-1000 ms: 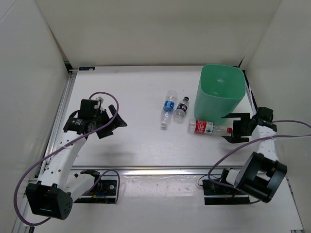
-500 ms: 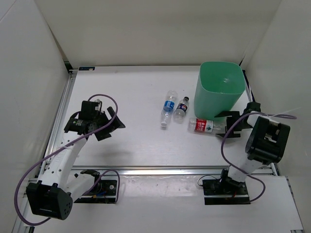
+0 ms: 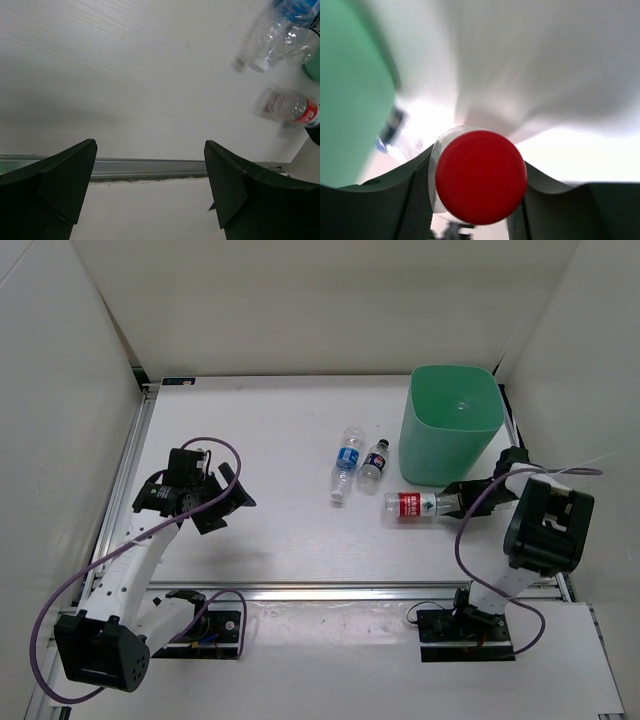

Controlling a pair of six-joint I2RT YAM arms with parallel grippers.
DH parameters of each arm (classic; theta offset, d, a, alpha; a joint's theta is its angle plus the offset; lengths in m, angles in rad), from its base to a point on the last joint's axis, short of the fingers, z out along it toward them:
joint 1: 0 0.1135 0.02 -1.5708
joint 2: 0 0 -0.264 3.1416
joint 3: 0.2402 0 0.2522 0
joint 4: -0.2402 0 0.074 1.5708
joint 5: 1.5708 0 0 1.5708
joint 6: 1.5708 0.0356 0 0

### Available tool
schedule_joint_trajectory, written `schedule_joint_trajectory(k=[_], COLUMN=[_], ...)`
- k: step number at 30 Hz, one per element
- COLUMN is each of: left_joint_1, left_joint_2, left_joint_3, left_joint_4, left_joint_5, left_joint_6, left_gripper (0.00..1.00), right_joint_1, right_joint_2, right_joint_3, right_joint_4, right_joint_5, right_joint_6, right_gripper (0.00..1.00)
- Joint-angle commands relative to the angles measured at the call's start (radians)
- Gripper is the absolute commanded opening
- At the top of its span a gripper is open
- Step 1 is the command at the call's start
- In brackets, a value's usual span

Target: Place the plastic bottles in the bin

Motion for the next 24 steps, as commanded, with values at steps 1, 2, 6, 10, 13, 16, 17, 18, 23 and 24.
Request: schedule_joint_trajectory(k=[1,2,6,10,13,16,17,18,23,24], left_joint_1=[0.005,0.005,0.005,0.005,0.005,-0.011,-0.024,-0.038,-0.129,-0.139], left_joint_2=[-0.033,-0.042,-0.042,0.016,0.105,0.185,0.200,0.217,0.343,0.361], left_joint_3=[-0.007,0.002,0.002,0.011,0.046,0.097,0.115,0.137,0.284,0.305], left_joint_4=[-0.007,-0.007,0.011,0.070,0.070,0.079,0.079,0.079,0.079,0.079], left_joint_5=[-0.045,-0.055,-0.123,-0.123,-0.123,-0.111,-0.111,-0.111,-0.131,-0.131], left_joint_6=[-0.037,-0.037,-0.085,-0.059,-0.028,-0.007,0.002,0.021,0.030,0.030], left_gripper=[0.99,0.99,0.99,0.99,0.99,0.99,0.99,0.99,0.99,0.99], right_joint_1=[0.053,0.078,0.139,0.191,0.191,0.136,0.124,0.124,0.200,0.213], right_joint_2=[-0.211,-0.292,-0.468,-0.392,-0.245,-0.190,-0.178,-0.178,-0.017,0.015], right_joint_3=[0.023,0.046,0.221,0.791,1.325,1.372,1.339,1.308,1.303,1.315], right_joint_4=[-0.225,-0.331,-0.451,-0.621,-0.675,-0.527,-0.469,-0.368,-0.267,-0.258], right_joint_5=[0.074,0.088,0.079,0.161,0.272,0.337,0.358,0.384,0.571,0.603], right_joint_6=[-0.091,-0.100,-0.120,-0.132,-0.134,-0.143,-0.163,-0.178,-0.327,-0.345], right_gripper=[0.31,0.31,0.31,0.30,0.33,0.33,0.33,0.34,0.36,0.36])
